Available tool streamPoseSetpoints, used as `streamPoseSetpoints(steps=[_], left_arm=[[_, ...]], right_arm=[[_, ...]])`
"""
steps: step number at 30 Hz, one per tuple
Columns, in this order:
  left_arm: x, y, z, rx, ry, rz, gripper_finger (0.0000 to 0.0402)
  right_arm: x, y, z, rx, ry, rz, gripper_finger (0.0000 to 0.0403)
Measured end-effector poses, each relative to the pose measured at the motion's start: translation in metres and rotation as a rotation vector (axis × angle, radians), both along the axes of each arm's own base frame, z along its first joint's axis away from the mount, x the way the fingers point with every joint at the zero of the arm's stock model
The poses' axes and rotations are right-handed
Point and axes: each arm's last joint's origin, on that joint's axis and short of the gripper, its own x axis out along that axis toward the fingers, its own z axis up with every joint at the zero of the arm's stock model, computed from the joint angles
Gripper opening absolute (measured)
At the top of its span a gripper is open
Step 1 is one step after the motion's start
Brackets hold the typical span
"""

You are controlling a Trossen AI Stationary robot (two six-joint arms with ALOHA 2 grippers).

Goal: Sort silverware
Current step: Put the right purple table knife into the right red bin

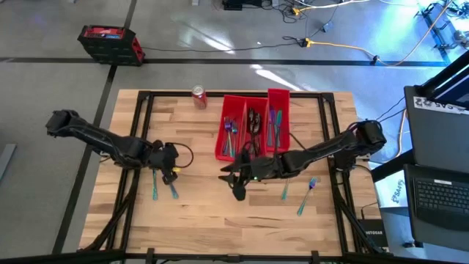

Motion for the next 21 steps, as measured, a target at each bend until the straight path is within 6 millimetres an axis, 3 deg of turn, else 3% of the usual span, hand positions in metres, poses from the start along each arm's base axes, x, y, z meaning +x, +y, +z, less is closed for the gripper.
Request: streamPoseSetpoints(steps=[6, 13, 21], left_arm=[[-0.004, -0.01, -0.008, 0.054, 0.034, 0.124, 0.0], [-0.011, -0.018, -0.014, 0.107, 0.034, 0.262, 0.0], [-0.008, -0.024, -0.03, 0.018, 0.115, 0.468, 0.0]], right_arm=[[0.007, 0.012, -0.012, -0.022, -0.022, 0.086, 0.0127], [0.0, 0.032, -0.017, -0.01, 0.018, 0.2, 0.0127], [-0.005, 0.046, -0.017, -0.058, 0.007, 0.135, 0.0127]])
